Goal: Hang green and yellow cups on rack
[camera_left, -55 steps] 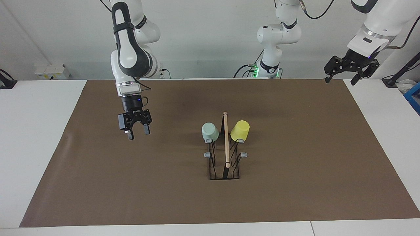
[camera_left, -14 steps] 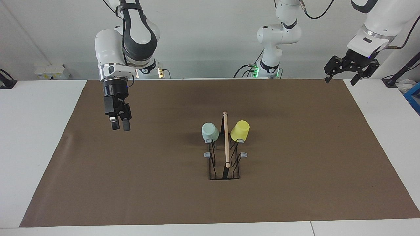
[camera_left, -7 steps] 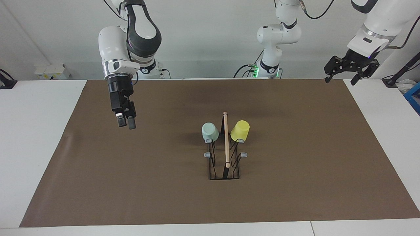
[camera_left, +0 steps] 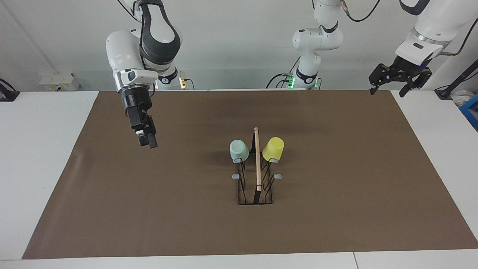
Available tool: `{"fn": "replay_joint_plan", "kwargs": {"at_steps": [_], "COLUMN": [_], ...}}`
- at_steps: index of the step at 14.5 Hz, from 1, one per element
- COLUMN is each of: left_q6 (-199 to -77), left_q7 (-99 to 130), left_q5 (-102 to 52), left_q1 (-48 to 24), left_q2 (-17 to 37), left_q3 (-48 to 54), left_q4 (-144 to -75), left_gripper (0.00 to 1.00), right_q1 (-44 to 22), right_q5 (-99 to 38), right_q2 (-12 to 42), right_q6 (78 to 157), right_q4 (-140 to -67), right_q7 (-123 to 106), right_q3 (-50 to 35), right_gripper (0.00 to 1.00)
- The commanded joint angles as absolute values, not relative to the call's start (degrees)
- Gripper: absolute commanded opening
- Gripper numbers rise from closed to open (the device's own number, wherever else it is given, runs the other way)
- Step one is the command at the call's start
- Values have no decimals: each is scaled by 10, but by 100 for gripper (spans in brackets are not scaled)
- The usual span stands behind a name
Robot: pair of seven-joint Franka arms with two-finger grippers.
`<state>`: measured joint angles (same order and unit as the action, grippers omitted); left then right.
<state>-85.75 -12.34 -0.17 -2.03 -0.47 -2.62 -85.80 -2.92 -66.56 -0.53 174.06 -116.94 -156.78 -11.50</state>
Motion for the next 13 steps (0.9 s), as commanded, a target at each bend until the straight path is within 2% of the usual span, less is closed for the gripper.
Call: {"fn": "replay_joint_plan", "kwargs": {"at_steps": [1, 2, 10, 13], "left_q6": [-855, -856, -856, -855], "left_q7": [-119, -119, -119, -119], "left_q5": [-9, -9, -9, -9], "left_q1": [-26, -26, -26, -26], "left_q2": [-18, -18, -18, -18], "left_q3": [-32, -32, -32, -32], "left_q4": [-874, -874, -874, -873], "left_gripper": [100, 100, 100, 100], "right_q1": [16, 34, 54, 54], "right_q5": [-618, -585, -473, -423], "right_q2": [-29, -32, -39, -40], "right_q6": [1644, 1610, 1540, 1521], "right_q4": [-1169, -1169, -1180, -1180], "right_q7": [-1615, -1615, -1606, -1442], "right_q3": [-116, -117, -117, -117], "right_gripper": [100, 100, 100, 100]}}
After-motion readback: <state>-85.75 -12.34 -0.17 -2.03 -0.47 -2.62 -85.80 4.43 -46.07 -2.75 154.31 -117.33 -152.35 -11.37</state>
